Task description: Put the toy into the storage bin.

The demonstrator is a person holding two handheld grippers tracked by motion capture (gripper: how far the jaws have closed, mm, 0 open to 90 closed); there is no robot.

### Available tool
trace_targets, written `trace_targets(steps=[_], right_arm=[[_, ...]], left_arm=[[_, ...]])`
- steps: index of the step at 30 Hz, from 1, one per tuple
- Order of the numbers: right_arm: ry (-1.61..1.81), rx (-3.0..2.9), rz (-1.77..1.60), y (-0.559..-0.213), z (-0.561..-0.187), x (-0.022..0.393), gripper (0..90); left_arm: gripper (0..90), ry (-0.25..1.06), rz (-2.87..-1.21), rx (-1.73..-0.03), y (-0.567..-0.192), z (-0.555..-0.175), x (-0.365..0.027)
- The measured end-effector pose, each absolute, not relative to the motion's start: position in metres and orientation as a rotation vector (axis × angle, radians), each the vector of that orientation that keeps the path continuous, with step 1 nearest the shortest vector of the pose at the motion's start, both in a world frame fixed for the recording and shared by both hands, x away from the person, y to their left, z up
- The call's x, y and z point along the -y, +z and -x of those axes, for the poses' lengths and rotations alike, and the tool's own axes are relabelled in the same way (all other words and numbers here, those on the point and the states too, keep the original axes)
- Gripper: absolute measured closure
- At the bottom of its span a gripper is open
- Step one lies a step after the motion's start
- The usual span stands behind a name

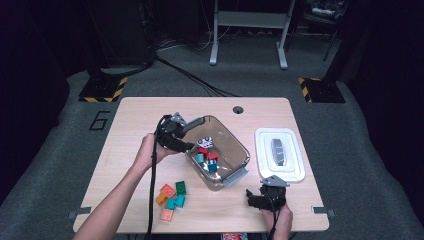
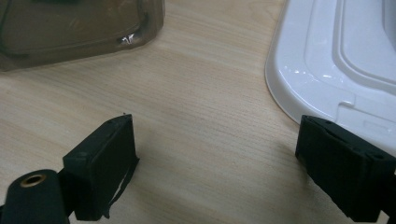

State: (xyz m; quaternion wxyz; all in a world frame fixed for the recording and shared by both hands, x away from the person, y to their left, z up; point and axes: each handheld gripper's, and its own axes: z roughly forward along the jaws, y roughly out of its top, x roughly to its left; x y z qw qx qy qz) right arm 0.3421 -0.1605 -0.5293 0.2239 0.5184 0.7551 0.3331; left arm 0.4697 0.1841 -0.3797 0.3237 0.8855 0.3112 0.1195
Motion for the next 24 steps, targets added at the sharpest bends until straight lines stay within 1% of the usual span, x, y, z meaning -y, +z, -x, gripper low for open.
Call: trace_targets(steps=[6,10,13,16,20,22,24], right_arm=[[0.919,-2.082,-1.431,-0.529,-0.342,0.160,11.3],[0.922,-2.084,-1.432,-0.529,-0.342,0.160,11.3],[0.918,-2.083,-1.431,-0.529,-0.342,0.161,11.3],[0.922,-2.083,-1.433,-0.529,-0.342,0.160,11.4],[0.922,-2.085,-1.431,-0.529,-0.342,0.160,11.4],[0.922,-2.083,-1.432,-0.529,-0.342,0.160,11.3],[0.922,-2.084,-1.432,-0.529,-0.342,0.160,11.3]], left_arm=[[23.1,0.335,-2.275,-0.833,-0.372,-0.454,-0.201],[16.5,0.370,-2.266,-0.834,-0.370,-0.441,-0.215],[14.5,0.388,-2.255,-0.848,-0.373,-0.430,-0.225],[10.3,0.391,-2.248,-0.871,-0.381,-0.419,-0.234],[7.2,0.391,-2.263,-0.892,-0.397,-0.407,-0.244],[2.3,0.383,-2.266,-0.910,-0.407,-0.400,-0.248],[0.0,0.381,-2.276,-0.924,-0.419,-0.392,-0.251]])
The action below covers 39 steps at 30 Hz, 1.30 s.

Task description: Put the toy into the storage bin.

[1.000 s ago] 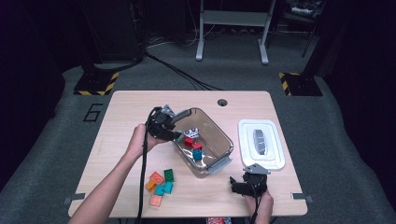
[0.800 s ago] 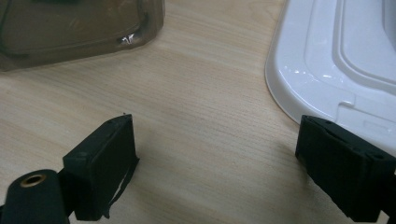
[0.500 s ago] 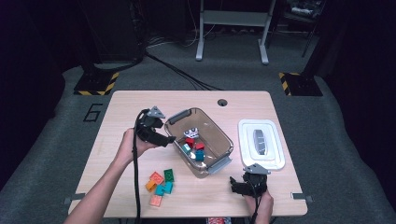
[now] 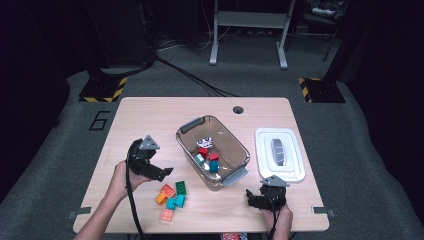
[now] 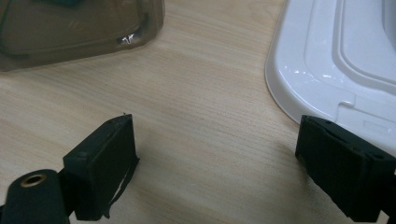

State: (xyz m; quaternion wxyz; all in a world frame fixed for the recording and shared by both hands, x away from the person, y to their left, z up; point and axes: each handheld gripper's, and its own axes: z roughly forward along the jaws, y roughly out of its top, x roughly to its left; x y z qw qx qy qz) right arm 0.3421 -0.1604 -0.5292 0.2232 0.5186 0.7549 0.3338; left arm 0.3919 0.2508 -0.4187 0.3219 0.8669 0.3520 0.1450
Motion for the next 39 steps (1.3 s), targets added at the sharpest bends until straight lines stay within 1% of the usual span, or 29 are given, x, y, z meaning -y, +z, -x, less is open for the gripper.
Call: trace_targets(steps=[2,7,13,14,18,19,22,23,25,30,35,39], right_arm=[[0.919,-2.081,-1.432,-0.529,-0.342,0.160,11.3],[0.923,-2.085,-1.431,-0.529,-0.342,0.160,11.4],[0.923,-2.083,-1.432,-0.529,-0.342,0.160,11.4],[0.919,-2.084,-1.430,-0.529,-0.342,0.161,11.4],[0.919,-2.084,-1.429,-0.529,-0.342,0.161,11.4],[0.919,-2.083,-1.430,-0.529,-0.342,0.160,11.4],[0.918,-2.083,-1.429,-0.529,-0.342,0.160,11.4],[0.918,-2.083,-1.429,-0.529,-0.342,0.160,11.4],[0.917,-2.082,-1.428,-0.529,-0.342,0.160,11.6],[0.919,-2.083,-1.430,-0.529,-0.342,0.160,11.5],[0.921,-2.086,-1.419,-0.529,-0.342,0.161,11.6],[0.920,-2.087,-1.411,-0.529,-0.343,0.161,11.6]], left_arm=[[0.0,0.382,-2.288,-0.936,-0.431,-0.385,-0.254],[0.3,0.332,-2.304,-0.972,-0.457,-0.374,-0.261],[6.0,0.308,-2.313,-0.966,-0.476,-0.357,-0.265],[8.2,0.307,-2.325,-0.960,-0.479,-0.355,-0.266],[28.4,0.302,-2.358,-0.919,-0.488,-0.346,-0.266],[31.8,0.314,-2.353,-0.915,-0.491,-0.345,-0.266],[38.9,0.292,-2.357,-0.906,-0.495,-0.342,-0.268],[40.0,0.289,-2.356,-0.905,-0.496,-0.341,-0.268],[45.7,0.280,-2.367,-0.894,-0.499,-0.339,-0.268],[57.6,0.298,-2.391,-0.877,-0.506,-0.336,-0.268],[65.6,0.316,-2.372,-0.879,-0.507,-0.336,-0.269],[66.7,0.322,-2.364,-0.877,-0.505,-0.338,-0.272]])
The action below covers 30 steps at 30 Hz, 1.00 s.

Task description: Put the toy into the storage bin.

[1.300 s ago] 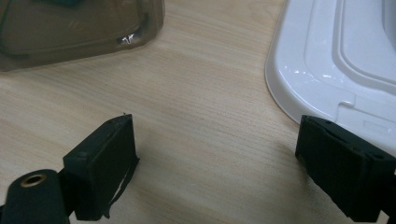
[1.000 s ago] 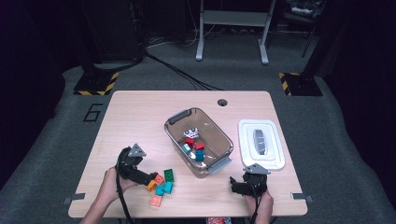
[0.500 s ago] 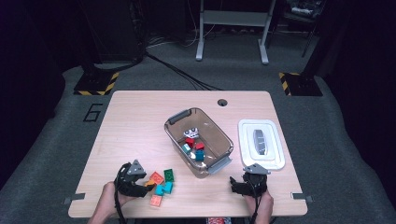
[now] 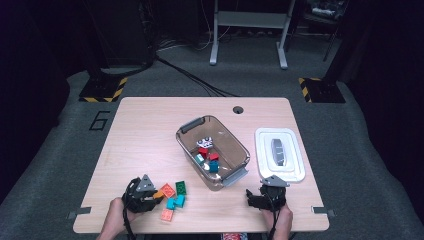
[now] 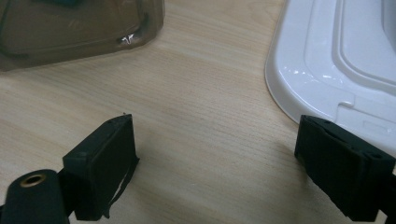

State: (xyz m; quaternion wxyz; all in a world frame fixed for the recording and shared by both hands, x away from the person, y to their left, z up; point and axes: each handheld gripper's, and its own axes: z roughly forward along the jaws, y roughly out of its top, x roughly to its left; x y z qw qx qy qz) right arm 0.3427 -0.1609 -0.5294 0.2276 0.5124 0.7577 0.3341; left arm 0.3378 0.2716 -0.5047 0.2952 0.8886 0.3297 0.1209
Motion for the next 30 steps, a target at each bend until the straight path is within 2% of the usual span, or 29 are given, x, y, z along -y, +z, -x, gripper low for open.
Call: trace_targets(steps=[11,30], right_arm=[[0.920,-2.087,-1.410,-0.529,-0.343,0.161,11.7],[0.920,-2.083,-1.429,-0.529,-0.342,0.160,11.7]], left_arm=[[66.9,0.305,-2.264,-0.938,-0.496,-0.346,-0.282],[67.0,0.310,-2.237,-0.938,-0.466,-0.376,-0.291]])
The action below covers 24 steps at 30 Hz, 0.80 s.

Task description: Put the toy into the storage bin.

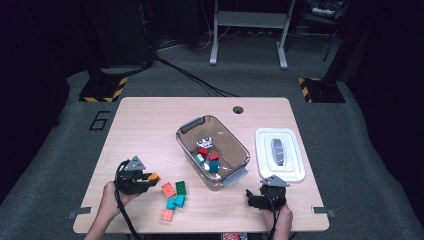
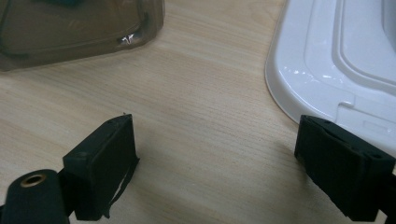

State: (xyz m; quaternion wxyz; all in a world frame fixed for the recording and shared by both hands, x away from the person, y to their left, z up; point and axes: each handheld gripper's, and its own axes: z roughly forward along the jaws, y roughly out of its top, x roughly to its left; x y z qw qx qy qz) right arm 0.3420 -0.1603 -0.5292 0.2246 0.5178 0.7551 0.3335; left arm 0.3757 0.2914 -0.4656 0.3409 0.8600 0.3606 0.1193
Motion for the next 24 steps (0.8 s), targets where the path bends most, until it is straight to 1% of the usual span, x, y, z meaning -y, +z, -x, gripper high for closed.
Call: trace_targets(steps=[10,24], right_arm=[[0.920,-2.083,-1.429,-0.529,-0.342,0.160,11.6],[0.921,-2.083,-1.429,-0.529,-0.342,0.160,11.7]], left_arm=[[67.0,0.327,-2.236,-0.916,-0.446,-0.397,-0.283],[67.1,0.343,-2.276,-0.872,-0.417,-0.427,-0.264]])
